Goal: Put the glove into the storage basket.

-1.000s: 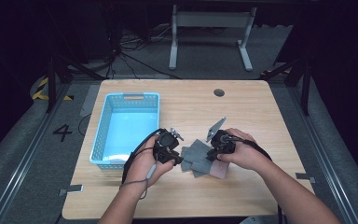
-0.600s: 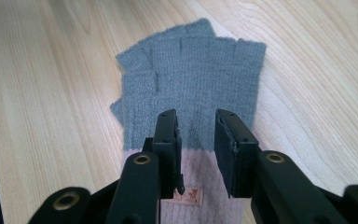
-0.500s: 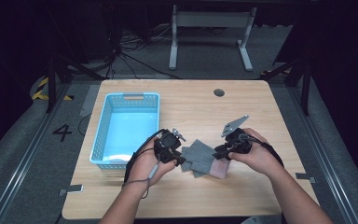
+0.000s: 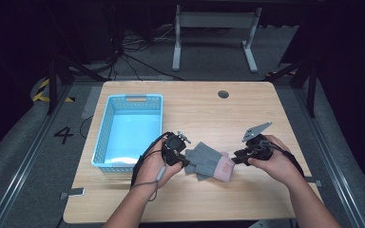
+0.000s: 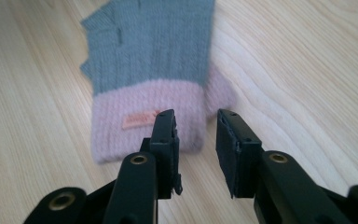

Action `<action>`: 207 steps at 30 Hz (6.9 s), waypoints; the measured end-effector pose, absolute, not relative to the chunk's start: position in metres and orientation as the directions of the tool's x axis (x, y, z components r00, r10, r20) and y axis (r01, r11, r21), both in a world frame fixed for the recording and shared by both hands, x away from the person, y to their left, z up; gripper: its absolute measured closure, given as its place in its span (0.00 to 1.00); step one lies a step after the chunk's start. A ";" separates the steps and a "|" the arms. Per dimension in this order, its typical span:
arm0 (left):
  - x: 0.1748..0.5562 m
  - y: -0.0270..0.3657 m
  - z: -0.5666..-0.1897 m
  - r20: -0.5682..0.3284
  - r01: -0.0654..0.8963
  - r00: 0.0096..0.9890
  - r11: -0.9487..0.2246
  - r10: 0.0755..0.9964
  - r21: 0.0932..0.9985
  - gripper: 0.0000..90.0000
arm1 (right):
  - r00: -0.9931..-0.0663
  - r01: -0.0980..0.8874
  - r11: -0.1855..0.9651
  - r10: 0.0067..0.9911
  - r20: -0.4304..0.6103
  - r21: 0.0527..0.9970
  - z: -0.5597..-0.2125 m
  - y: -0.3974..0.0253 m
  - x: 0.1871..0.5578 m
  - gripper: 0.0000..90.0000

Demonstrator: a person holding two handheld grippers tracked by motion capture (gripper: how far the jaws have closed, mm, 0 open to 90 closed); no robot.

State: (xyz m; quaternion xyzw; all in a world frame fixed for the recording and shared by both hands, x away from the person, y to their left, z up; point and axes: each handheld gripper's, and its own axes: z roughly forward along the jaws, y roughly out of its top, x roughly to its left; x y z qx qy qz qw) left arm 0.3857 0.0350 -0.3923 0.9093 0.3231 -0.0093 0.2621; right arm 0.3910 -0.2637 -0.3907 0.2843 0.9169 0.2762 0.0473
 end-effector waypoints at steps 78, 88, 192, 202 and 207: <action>0.368 -0.004 -0.398 -0.169 0.498 0.863 -0.743 0.476 0.447 0.96 | -0.838 0.438 0.680 0.546 -0.007 0.588 -0.390 -0.264 0.383 0.98; 0.359 -0.006 -0.396 -0.155 0.489 0.866 -0.746 0.475 0.451 0.96 | -0.843 0.417 0.689 0.537 -0.032 0.593 -0.392 -0.255 0.396 0.98; 0.415 -0.023 -0.400 -0.134 0.469 0.874 -0.738 0.468 0.485 0.46 | -0.709 0.571 0.572 0.705 0.003 0.588 -0.393 -0.312 0.376 0.70; 0.421 -0.039 -0.421 -0.128 0.461 0.882 -0.771 0.454 0.440 0.41 | -0.706 0.575 0.565 0.708 0.011 0.592 -0.396 -0.312 0.375 0.68; 0.422 -0.041 -0.426 -0.114 0.453 0.885 -0.778 0.452 0.435 0.36 | -0.711 0.574 0.561 0.702 0.023 0.597 -0.397 -0.311 0.375 0.67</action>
